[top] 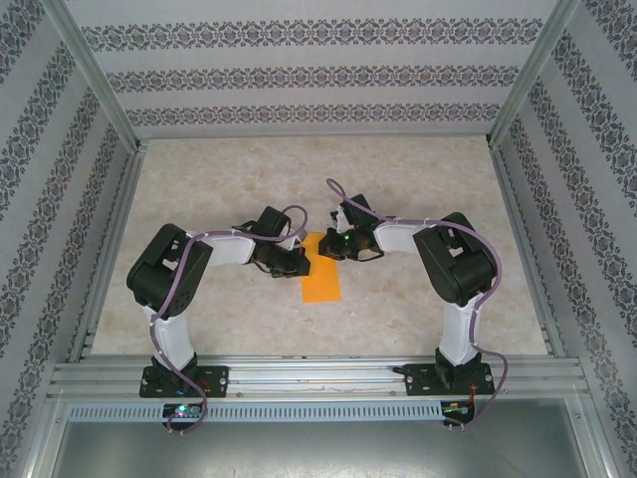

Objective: Fold a paper plane with a square sheet of paper (fold left side to right side)
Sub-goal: First fold the square sheet of paper in half at the center of the table, then hold the square sheet of paper at the center of the table.

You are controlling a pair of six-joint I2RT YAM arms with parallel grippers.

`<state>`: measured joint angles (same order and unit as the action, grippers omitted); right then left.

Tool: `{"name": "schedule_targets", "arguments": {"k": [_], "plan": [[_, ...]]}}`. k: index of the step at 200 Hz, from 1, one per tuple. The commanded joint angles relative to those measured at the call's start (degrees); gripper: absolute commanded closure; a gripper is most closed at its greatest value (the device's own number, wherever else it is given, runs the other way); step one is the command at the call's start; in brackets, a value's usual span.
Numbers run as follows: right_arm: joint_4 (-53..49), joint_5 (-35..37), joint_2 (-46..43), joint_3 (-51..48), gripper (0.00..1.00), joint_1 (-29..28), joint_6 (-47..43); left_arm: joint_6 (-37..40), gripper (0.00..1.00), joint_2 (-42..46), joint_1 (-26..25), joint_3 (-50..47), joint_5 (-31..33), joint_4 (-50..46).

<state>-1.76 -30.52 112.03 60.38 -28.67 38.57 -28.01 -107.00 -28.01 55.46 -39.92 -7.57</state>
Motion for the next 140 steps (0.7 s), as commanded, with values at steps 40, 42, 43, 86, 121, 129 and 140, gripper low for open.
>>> {"name": "schedule_targets", "arguments": {"k": [40, 42, 43, 86, 121, 129, 140], "plan": [[-5.9, 4.8, 0.5, -0.3, 0.98, -0.7, -1.9, 0.9, 0.99, -1.2, 0.2, -2.6, 0.9, 2.2], [-5.9, 4.7, 0.3, -0.2, 0.97, -0.6, -2.0, 0.7, 0.99, -1.2, 0.1, -2.8, 1.0, 2.2], [-5.9, 4.7, 0.2, -0.2, 0.96, -0.6, -2.0, 0.7, 0.99, -1.2, 0.1, -2.9, 1.0, 2.3], [-6.6, 4.8, -5.9, 0.2, 0.83, -0.4, -2.6, -1.8, 0.99, -1.5, -1.1, -5.3, 2.2, 3.8], [-7.3, 3.0, -12.1, -4.6, 1.0, -0.8, -1.3, -3.7, 1.0, -0.8, -2.0, -5.9, 3.6, 3.8], [-7.1, 2.6, -13.3, -6.1, 1.0, -1.3, -0.8, -4.0, 1.0, -0.6, -2.2, -6.1, 3.7, 3.9], [-6.6, 2.4, -14.6, -8.2, 1.0, -2.3, -0.1, -4.4, 1.0, -0.5, -2.3, -6.1, 3.8, 4.0]]}}
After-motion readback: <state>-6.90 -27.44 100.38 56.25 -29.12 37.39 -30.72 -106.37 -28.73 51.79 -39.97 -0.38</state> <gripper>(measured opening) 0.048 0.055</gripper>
